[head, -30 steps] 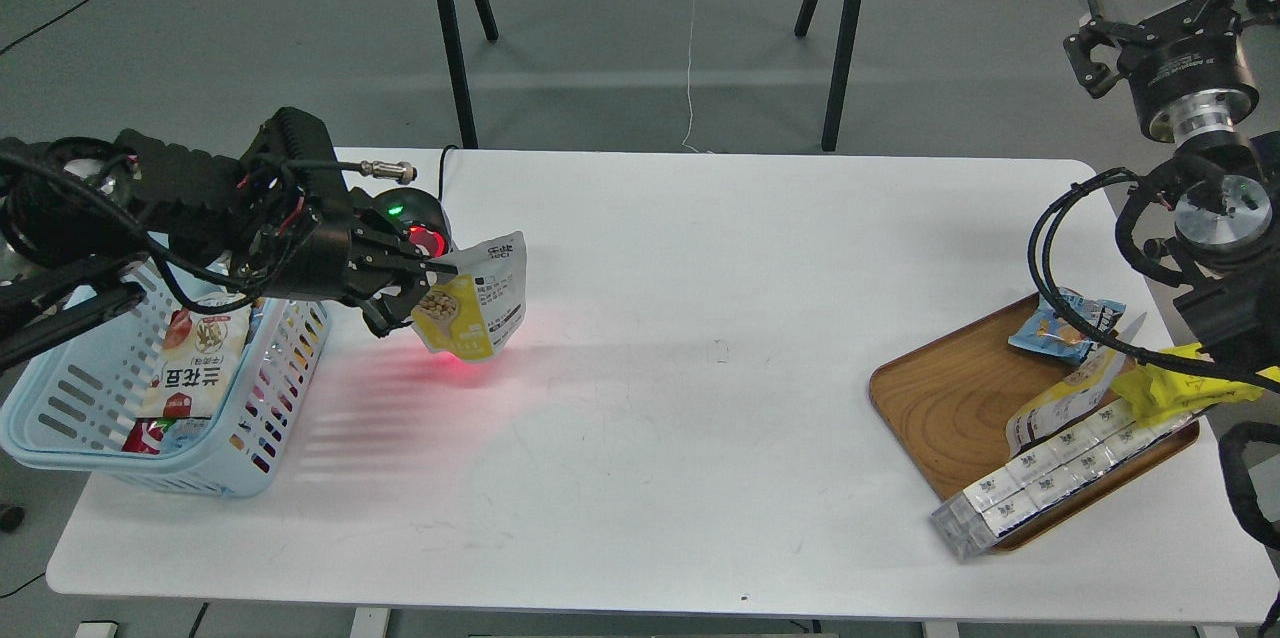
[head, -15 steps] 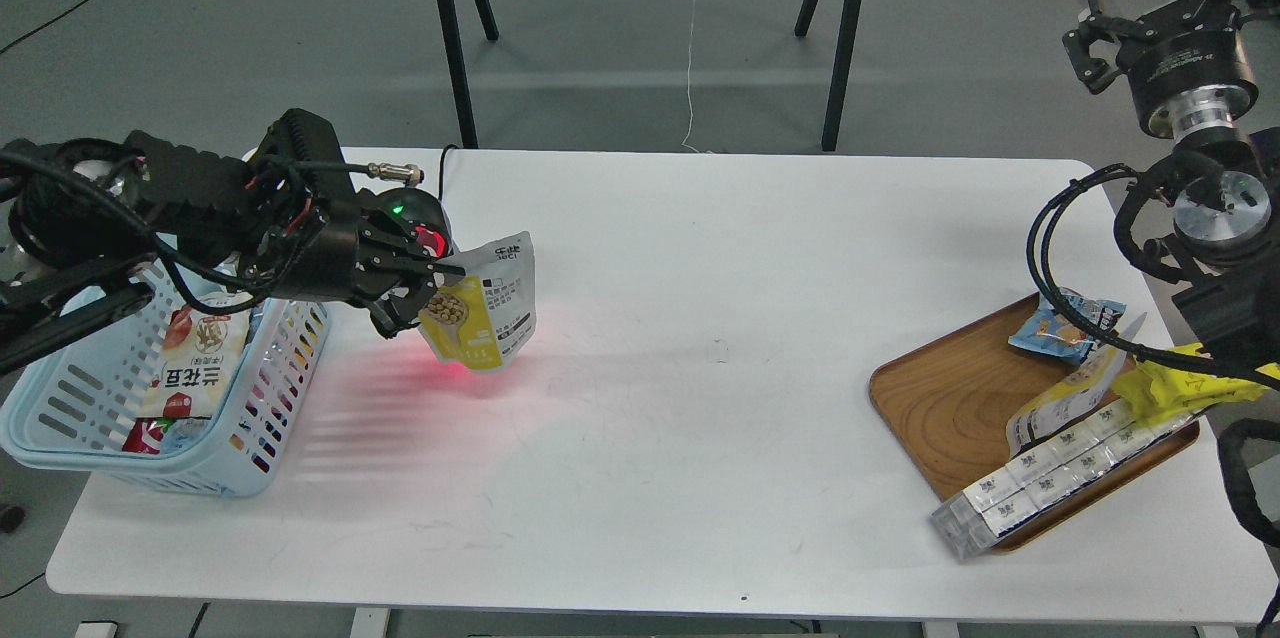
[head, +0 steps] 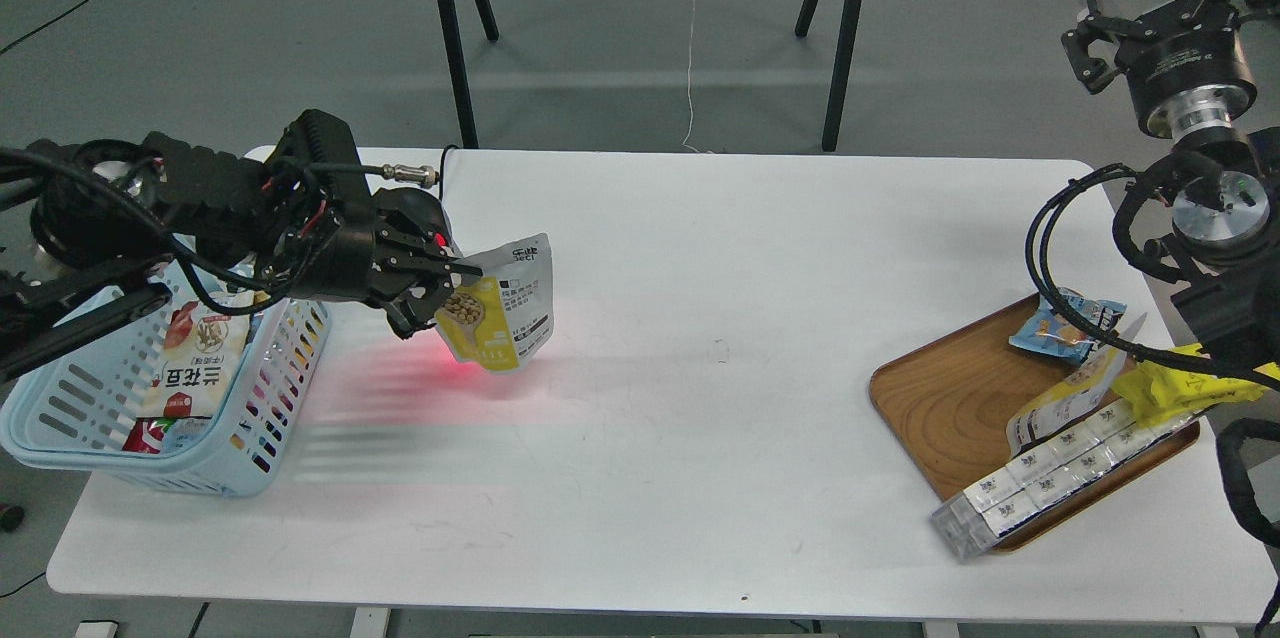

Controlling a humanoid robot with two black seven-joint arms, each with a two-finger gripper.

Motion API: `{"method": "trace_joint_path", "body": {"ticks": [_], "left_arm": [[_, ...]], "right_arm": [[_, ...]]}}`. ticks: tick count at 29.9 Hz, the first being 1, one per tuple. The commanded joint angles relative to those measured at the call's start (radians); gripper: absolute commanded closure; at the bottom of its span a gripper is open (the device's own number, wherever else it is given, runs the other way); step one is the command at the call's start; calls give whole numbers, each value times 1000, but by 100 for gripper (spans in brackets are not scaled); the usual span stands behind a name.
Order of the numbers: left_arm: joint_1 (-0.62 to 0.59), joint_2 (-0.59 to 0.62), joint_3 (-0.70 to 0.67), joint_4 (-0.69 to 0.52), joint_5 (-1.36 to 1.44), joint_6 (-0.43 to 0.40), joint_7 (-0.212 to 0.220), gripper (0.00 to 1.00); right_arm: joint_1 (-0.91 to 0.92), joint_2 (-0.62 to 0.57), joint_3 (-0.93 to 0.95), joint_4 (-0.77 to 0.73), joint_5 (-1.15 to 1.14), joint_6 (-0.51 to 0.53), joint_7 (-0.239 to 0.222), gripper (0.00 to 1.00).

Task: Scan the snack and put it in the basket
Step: 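Hold the yellow pouch in front of the barcode scanner with left gripper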

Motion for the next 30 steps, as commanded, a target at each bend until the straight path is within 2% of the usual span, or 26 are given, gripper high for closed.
{"method": "trace_joint_path", "body": {"ticks": [1,10,25,30], "left_arm": [[3,-3,8,9,0,2,0,99],[-3,45,-1,-5,0,37,0,99],[-11,92,-6,-36,0,42,0,99],[-3,167,-55,-106,0,42,0,98]], "right_arm": [[-1,0,0,9,0,0,0,1],[-1,-2,3,11,0,0,1,1],[-4,-2,1,11,0,0,1,1],[-4,-6,-2,11,0,0,1,1]]}}
